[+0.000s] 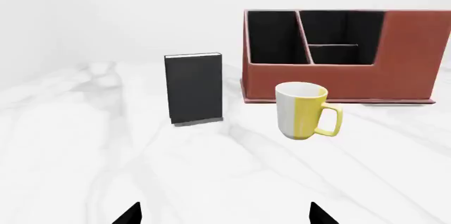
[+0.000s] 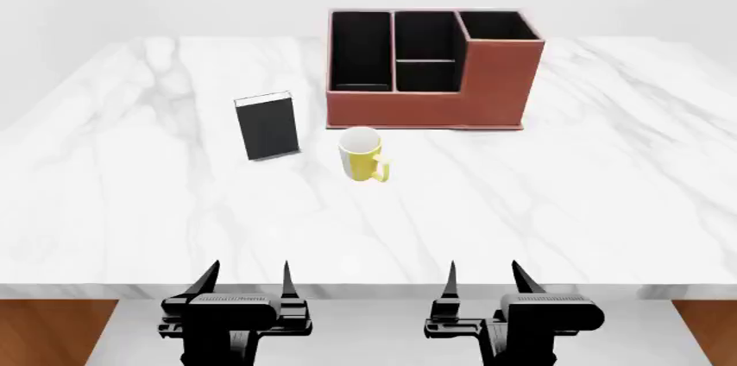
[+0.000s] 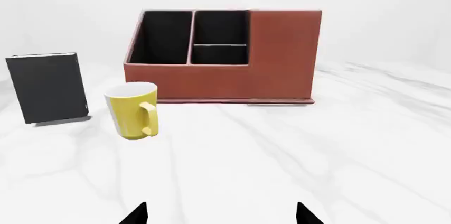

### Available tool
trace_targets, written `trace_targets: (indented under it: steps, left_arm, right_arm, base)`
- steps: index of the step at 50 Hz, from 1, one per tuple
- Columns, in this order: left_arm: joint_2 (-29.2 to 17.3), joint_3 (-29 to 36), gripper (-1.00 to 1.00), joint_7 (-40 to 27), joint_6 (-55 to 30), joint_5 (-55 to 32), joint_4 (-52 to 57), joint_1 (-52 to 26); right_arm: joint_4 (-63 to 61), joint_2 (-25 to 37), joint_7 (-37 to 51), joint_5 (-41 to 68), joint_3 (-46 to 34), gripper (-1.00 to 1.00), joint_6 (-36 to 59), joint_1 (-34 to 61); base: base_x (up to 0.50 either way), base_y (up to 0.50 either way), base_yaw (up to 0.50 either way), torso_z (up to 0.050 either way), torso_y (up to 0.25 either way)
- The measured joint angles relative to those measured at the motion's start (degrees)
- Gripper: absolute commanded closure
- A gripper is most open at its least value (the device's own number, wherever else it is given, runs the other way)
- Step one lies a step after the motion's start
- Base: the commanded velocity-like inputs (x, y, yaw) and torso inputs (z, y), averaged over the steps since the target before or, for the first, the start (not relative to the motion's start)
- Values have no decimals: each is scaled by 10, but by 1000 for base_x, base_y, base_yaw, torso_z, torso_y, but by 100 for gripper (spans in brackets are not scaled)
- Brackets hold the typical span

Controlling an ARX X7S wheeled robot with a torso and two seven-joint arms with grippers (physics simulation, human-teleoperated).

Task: Pick up the yellow and white mug and place it to the right of the caddy.

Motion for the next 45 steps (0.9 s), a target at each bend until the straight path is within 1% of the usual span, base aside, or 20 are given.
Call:
trace_targets:
  steps: [11, 16, 22, 31, 45]
  left_arm:
    - [-13, 15, -100, -11, 3, -14, 3, 2]
    - [-21, 24, -100, -9, 2, -27, 10, 6]
    - [-31, 32, -100, -5, -20, -47, 30, 8]
    - [-39, 40, -100, -13, -89, -75, 86, -17]
    - [-45, 30, -100, -43, -212, -128, 193, -101]
  right_arm:
    - [-5, 13, 17, 6, -17, -100, 0, -1]
    - [-8, 19, 24, 12, -25, -100, -2, -2]
    - [-22, 26, 29, 24, -33, -100, 6, -3]
    - [-96, 43, 39, 32, -44, -100, 68, 10]
    - [-244, 75, 45, 32, -56, -100, 210, 82]
  base:
    - [0, 0, 0, 3, 0]
    - [0, 0, 0, 50, 0]
    - [0, 0, 0, 50, 0]
    - [0, 0, 0, 50, 0]
    - [0, 0, 0, 50, 0]
